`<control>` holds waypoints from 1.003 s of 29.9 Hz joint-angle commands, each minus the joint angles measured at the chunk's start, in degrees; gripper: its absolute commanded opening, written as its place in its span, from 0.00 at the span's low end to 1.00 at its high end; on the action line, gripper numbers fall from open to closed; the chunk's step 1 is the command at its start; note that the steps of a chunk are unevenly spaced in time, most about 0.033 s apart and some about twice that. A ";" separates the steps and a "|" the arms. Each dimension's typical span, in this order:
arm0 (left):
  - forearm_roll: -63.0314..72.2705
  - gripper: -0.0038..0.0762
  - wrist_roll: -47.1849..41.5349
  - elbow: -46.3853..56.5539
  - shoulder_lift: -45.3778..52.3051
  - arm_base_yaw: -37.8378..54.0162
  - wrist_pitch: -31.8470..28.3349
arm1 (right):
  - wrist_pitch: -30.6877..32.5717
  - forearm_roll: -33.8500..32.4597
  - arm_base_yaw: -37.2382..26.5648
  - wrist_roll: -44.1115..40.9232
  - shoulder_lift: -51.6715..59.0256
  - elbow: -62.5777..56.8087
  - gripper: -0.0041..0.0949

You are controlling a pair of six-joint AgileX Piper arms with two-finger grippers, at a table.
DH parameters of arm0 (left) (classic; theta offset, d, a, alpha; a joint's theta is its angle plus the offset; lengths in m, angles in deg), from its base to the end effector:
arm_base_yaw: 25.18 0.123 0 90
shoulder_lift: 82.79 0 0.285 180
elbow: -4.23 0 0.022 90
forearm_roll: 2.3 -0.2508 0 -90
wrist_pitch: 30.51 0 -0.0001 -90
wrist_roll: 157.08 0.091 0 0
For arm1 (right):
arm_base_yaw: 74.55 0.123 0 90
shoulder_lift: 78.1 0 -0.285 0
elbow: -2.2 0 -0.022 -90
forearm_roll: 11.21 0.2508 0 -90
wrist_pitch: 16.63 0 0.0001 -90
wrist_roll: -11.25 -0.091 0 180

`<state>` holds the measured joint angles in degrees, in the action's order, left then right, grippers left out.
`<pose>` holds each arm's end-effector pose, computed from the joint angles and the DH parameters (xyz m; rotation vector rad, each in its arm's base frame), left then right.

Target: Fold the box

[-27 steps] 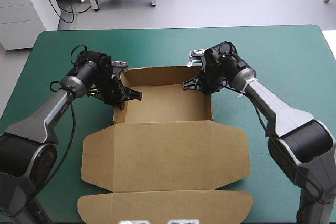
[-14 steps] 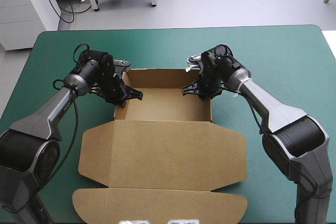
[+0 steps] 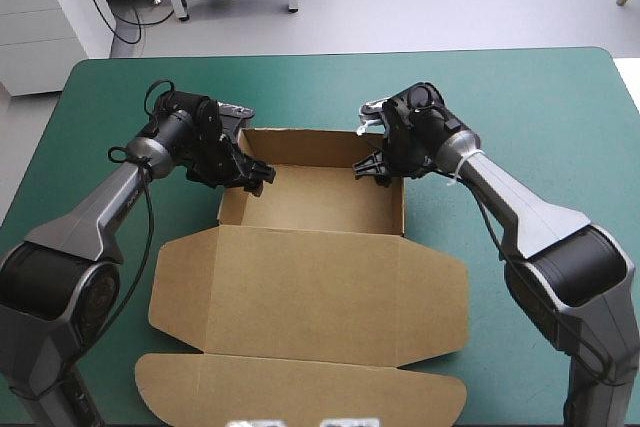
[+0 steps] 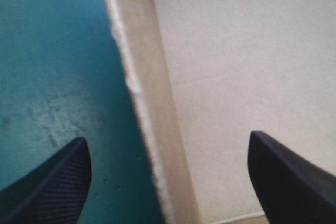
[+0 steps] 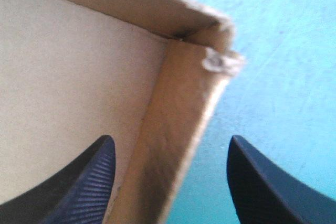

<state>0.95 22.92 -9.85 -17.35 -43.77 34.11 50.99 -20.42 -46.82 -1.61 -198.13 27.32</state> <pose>0.3704 -0.1295 0.2704 0.4417 2.8566 -0.1387 0.3795 0.1843 0.2844 -0.4158 2.7702 -0.0588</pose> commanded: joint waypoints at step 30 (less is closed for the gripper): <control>-4.84 0.04 4.54 -27.30 30.55 -0.28 8.46 | -0.61 0.94 -0.14 -2.72 20.42 4.25 0.62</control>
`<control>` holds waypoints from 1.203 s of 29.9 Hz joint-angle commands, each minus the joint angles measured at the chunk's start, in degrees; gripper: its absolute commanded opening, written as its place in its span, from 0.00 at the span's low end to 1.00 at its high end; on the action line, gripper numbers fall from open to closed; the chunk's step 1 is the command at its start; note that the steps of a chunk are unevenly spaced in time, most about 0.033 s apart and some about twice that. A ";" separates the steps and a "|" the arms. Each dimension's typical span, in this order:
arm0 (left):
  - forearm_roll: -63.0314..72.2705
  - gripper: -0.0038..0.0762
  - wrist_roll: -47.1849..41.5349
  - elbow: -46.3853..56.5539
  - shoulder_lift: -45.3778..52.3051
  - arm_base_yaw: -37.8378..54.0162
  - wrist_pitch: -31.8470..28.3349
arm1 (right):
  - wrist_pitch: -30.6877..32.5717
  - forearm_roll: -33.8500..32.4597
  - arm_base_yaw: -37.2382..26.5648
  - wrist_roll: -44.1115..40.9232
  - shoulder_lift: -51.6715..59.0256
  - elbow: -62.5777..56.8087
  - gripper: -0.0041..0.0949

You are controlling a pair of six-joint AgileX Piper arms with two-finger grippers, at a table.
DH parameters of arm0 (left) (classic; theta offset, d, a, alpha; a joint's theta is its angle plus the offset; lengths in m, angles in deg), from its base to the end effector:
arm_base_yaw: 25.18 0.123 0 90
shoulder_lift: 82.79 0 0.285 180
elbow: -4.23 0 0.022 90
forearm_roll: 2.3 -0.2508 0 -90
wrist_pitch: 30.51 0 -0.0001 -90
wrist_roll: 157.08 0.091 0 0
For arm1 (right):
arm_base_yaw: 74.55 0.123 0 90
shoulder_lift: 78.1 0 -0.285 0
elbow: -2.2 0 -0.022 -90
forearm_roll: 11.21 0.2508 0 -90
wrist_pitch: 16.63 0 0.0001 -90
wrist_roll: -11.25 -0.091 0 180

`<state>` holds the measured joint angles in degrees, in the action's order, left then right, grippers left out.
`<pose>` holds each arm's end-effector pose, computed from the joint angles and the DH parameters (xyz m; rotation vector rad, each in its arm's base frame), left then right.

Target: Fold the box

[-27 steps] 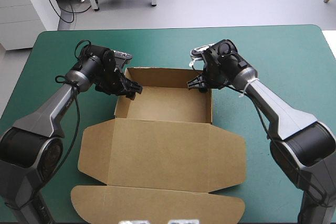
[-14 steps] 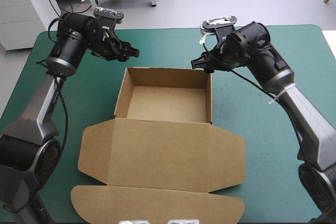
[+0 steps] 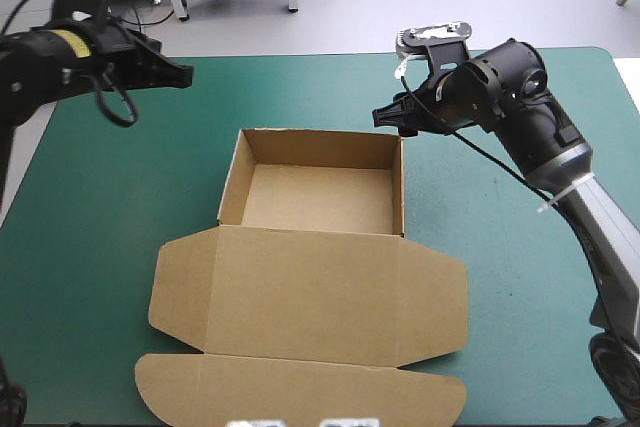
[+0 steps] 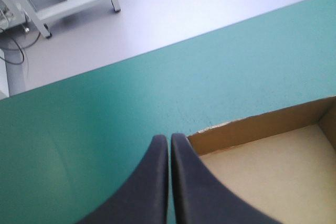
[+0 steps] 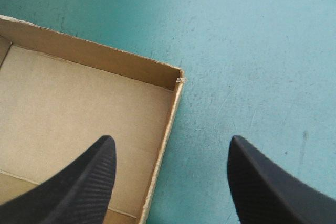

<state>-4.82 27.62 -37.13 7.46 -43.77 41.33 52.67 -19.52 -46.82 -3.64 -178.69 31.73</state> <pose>0.2383 -0.0762 0.5452 0.4131 2.0580 -0.0941 0.3068 0.1474 0.4361 -0.2758 2.4249 0.1441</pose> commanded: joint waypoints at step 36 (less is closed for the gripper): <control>7.82 0.04 0.10 89.46 63.28 -0.28 -13.23 | -2.29 3.69 -0.14 -2.33 -15.84 -8.49 0.02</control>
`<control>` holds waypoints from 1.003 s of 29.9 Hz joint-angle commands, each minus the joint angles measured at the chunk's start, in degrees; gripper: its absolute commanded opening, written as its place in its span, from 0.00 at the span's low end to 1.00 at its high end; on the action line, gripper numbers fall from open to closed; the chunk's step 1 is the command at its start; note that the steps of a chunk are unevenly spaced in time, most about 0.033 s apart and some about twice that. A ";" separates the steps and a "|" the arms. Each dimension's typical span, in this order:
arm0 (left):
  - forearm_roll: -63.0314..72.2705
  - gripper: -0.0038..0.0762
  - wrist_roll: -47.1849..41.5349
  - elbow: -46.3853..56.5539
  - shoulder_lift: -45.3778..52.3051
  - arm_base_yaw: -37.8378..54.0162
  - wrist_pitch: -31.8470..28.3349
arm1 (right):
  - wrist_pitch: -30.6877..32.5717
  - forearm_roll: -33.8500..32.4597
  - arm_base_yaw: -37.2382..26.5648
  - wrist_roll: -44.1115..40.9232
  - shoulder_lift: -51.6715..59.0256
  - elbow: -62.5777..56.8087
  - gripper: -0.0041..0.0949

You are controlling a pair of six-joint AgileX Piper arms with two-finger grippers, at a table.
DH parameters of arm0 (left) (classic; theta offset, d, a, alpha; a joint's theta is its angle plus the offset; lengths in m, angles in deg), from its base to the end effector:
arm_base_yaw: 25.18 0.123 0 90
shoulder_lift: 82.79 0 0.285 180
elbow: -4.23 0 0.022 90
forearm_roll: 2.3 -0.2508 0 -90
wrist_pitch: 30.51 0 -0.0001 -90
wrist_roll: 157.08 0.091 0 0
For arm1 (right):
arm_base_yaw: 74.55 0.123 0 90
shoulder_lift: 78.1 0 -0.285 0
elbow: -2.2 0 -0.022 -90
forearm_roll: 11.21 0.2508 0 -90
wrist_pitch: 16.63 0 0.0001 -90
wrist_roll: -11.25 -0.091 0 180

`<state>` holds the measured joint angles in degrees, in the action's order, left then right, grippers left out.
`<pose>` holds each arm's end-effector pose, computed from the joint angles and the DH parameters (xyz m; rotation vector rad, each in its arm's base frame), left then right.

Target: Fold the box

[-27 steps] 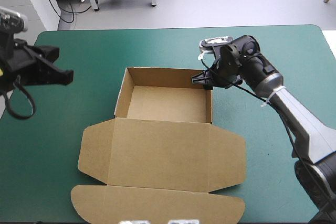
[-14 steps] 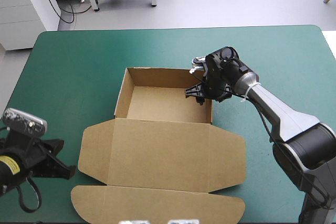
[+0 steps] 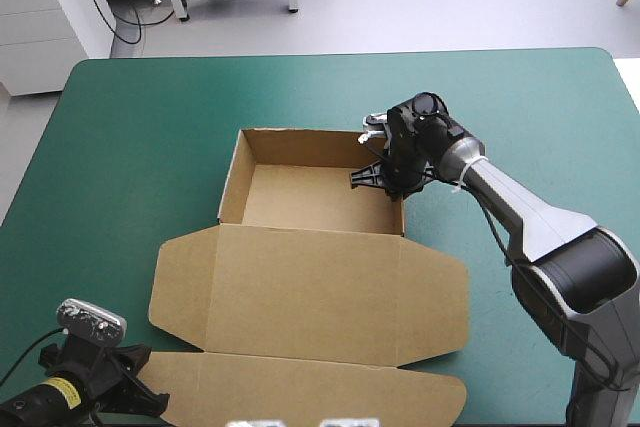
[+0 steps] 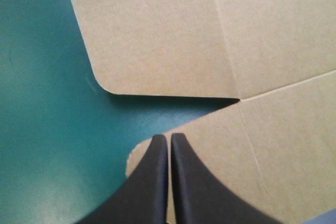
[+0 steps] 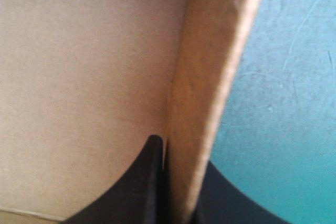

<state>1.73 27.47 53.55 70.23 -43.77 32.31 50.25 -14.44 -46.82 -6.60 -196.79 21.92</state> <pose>0.0398 -0.0194 0.2644 0.4778 2.3876 -0.2010 0.3652 0.1867 0.2675 -0.2717 2.8794 0.0662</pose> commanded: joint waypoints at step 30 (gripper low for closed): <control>1.40 0.04 0.03 -1.23 0.84 -0.28 -4.00 | 0.16 -6.76 -55.36 14.60 6.92 4.21 0.02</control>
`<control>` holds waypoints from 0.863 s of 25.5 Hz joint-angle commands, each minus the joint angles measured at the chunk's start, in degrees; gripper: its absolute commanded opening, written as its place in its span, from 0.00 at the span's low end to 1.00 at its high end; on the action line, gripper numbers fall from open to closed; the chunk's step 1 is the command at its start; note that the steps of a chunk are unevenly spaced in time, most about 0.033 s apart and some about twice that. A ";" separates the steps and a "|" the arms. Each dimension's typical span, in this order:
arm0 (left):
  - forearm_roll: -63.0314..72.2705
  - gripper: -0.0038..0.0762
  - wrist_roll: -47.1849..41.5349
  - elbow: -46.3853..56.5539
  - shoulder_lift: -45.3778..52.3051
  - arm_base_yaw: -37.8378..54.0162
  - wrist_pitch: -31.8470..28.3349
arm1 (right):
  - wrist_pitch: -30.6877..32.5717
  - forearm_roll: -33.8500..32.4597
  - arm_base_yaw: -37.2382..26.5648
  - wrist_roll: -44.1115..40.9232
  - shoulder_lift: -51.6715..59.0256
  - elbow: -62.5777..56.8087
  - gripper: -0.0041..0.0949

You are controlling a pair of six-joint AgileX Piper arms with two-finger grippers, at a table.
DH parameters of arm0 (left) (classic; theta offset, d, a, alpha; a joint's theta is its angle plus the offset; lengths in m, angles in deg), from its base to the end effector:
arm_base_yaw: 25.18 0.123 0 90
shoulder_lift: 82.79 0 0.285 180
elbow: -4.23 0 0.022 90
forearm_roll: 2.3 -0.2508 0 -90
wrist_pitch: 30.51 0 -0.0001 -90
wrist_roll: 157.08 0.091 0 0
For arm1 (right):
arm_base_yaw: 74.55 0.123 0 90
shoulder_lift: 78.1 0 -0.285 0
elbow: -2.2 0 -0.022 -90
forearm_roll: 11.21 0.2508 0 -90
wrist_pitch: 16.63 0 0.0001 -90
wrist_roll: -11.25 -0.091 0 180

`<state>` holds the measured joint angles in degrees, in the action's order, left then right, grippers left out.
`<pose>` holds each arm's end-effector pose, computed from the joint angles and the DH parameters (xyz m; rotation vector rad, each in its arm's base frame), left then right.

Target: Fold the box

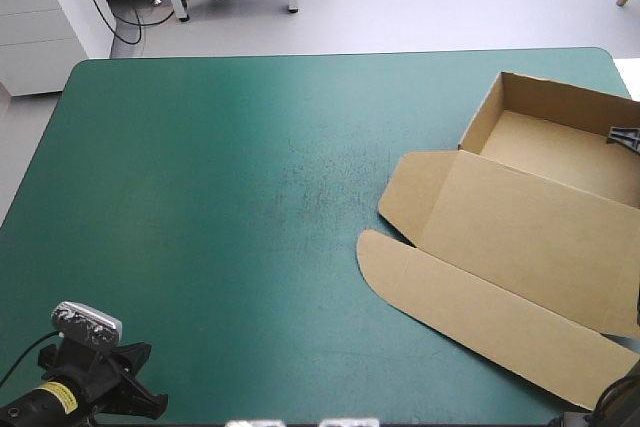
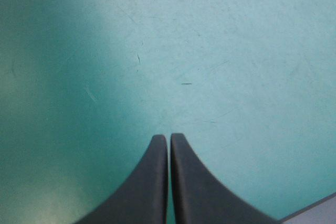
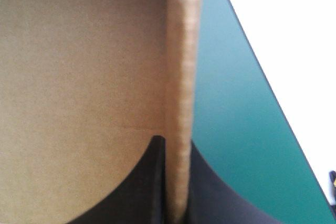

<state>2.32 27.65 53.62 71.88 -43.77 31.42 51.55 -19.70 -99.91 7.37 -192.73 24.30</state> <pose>0.0367 -0.0192 0.2663 0.4721 2.3449 -0.2171 0.3564 -0.1827 0.3080 0.6693 2.7434 -0.2936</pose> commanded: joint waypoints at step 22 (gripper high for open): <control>0.81 0.04 -0.15 -1.30 -0.81 -0.28 -3.10 | -1.15 9.23 -2.99 9.78 16.76 1.84 0.02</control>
<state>2.32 27.65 53.62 71.88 -43.77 31.42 51.64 -15.06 -102.44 15.85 -182.08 24.30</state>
